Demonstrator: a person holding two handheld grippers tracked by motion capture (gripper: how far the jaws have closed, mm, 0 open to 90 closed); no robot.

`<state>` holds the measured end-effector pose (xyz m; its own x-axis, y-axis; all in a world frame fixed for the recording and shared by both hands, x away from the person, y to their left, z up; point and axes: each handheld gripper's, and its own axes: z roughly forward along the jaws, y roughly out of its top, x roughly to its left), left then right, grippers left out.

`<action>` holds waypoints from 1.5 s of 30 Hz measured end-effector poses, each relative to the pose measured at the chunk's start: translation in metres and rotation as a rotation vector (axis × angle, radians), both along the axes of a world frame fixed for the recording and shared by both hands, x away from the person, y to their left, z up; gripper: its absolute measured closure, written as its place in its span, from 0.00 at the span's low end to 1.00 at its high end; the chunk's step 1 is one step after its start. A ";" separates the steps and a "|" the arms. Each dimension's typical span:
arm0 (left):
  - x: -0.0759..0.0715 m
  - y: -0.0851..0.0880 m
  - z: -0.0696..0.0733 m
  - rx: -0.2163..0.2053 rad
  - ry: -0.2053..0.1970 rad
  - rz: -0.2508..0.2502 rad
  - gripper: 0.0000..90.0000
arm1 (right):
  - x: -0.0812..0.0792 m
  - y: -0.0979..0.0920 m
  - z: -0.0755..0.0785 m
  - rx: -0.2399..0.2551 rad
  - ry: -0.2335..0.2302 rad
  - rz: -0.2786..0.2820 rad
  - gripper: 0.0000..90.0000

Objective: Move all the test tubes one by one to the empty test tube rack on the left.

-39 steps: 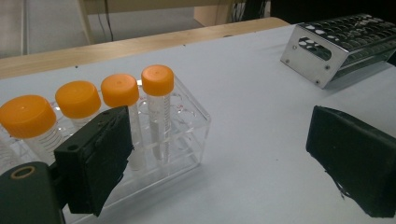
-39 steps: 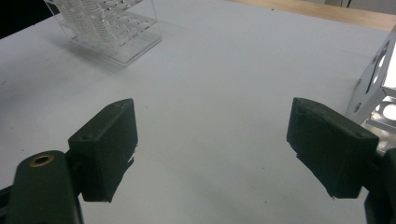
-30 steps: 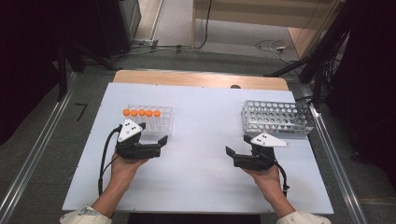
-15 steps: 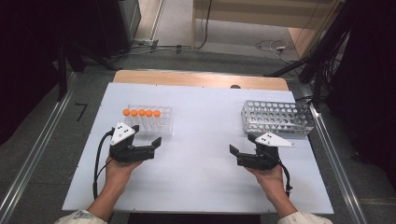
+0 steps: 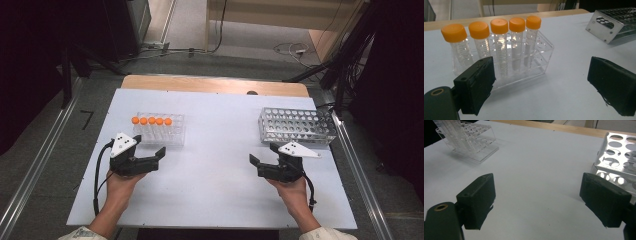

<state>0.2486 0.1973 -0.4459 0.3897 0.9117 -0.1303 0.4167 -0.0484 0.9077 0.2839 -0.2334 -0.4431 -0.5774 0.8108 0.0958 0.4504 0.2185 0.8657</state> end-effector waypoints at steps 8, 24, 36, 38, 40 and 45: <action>-0.005 0.008 0.000 -0.003 -0.006 0.022 0.10 | -0.003 -0.005 0.002 0.000 -0.005 -0.005 0.13; -0.012 0.015 0.002 -0.011 -0.018 0.040 0.10 | -0.007 -0.016 0.004 0.005 -0.012 -0.025 0.13; -0.016 0.021 0.002 -0.004 -0.023 0.055 0.10 | -0.010 -0.031 0.005 0.008 -0.015 -0.056 0.13; -0.017 0.022 0.002 -0.001 -0.023 0.058 0.10 | -0.011 -0.032 0.005 0.007 -0.013 -0.060 0.13; -0.017 0.023 0.002 -0.003 -0.024 0.059 0.10 | -0.012 -0.034 0.005 0.005 -0.015 -0.058 0.13; -0.019 0.026 0.002 -0.004 -0.026 0.067 0.10 | -0.014 -0.038 0.005 0.003 -0.015 -0.066 0.13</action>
